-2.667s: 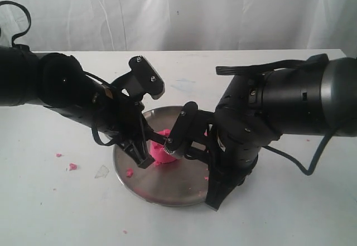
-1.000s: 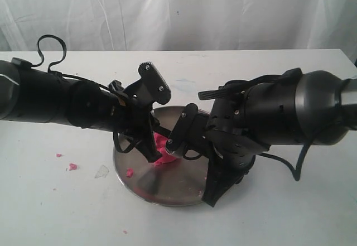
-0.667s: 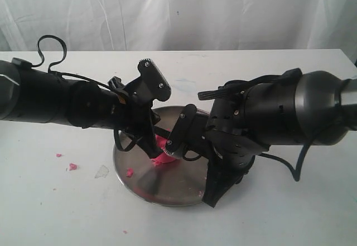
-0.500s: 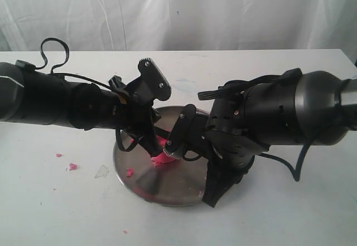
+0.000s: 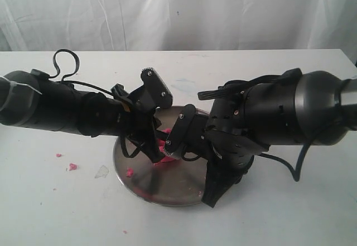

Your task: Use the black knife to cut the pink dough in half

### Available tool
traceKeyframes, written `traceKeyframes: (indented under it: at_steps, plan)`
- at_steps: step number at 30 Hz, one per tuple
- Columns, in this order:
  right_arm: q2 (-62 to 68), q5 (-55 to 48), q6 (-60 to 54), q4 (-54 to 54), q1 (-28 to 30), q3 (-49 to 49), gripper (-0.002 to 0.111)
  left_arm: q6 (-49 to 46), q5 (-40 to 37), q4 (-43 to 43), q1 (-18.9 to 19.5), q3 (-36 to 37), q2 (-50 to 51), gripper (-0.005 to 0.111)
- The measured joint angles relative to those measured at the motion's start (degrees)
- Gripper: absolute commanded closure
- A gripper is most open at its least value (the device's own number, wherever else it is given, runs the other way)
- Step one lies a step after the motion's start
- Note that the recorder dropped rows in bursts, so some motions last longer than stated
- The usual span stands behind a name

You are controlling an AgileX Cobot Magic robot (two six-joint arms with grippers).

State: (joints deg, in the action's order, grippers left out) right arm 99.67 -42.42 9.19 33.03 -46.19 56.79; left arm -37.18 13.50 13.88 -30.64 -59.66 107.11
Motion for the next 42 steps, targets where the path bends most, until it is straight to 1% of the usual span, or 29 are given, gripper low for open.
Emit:
traceKeyframes:
  at_steps: [7,10,13,17,42]
  plan:
    - [0.00,0.11,0.00,0.00,0.00,0.00,0.108,0.00,-0.24,0.75,0.00,0.00,0.04,0.107]
    - [0.26,0.63,0.00,0.40,0.00,0.00,0.108,0.28,-1.63,1.14,0.14,-0.11,0.04,0.107]
    - [2.01,1.47,0.00,1.15,0.00,0.00,0.108,2.91,-3.32,1.50,0.62,-0.21,0.30,0.107]
    - [2.55,1.69,0.14,1.37,0.00,0.00,0.108,3.64,-3.94,1.63,0.75,-0.44,0.61,0.107]
    - [2.64,2.89,-0.23,1.37,-0.13,0.00,0.108,3.97,-6.28,1.72,1.27,-1.51,4.34,0.107]
